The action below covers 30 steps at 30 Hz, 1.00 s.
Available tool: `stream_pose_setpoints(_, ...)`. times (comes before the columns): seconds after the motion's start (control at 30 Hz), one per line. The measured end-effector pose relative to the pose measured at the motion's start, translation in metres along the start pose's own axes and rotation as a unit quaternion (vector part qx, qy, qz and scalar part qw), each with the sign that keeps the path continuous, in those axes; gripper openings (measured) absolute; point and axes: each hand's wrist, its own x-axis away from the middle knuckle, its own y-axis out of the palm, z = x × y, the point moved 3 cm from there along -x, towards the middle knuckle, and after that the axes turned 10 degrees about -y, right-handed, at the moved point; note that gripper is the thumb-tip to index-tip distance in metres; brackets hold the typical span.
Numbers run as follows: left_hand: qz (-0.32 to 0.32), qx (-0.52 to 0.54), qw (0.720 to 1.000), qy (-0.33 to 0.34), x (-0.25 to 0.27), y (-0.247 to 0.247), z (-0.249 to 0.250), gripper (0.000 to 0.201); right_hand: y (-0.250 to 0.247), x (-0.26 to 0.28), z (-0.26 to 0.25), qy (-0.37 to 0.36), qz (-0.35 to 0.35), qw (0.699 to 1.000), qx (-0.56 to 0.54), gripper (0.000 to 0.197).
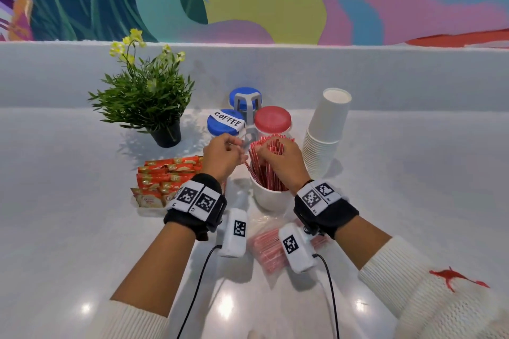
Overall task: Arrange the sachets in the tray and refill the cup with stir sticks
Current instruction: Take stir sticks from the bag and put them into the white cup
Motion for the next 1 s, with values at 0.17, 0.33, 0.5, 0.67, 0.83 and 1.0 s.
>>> stream_pose_setpoints(0.17, -0.008, -0.032, 0.999, -0.003, 0.009, -0.003, -0.008, 0.01, -0.008, 0.002, -0.01, -0.036, 0.0, 0.999, -0.039, 0.016)
stream_pose_setpoints(0.33, -0.045, 0.018, 0.999, -0.016, 0.018, 0.006, -0.009, 0.016, -0.022, -0.001, -0.007, -0.075, 0.025, 0.997, 0.0, 0.029)
stream_pose_setpoints(0.5, -0.031, 0.059, 0.998, -0.007, 0.015, 0.01, -0.004, 0.018, -0.031, 0.004, 0.007, -0.074, 0.004, 0.992, 0.103, 0.02)
stream_pose_setpoints(0.67, -0.004, 0.038, 0.999, 0.028, 0.016, 0.014, 0.001, 0.029, -0.023, 0.011, 0.016, -0.066, -0.023, 0.976, 0.204, 0.059)
stream_pose_setpoints(0.83, 0.022, -0.186, 0.977, 0.101, 0.019, 0.014, 0.003, 0.056, -0.019, 0.007, 0.02, -0.039, -0.069, 0.981, 0.174, 0.092)
stream_pose_setpoints(1.0, 0.039, -0.198, 0.974, 0.106, 0.013, 0.014, 0.002, 0.052, -0.02, 0.005, 0.019, -0.036, -0.158, 0.973, 0.166, 0.101)
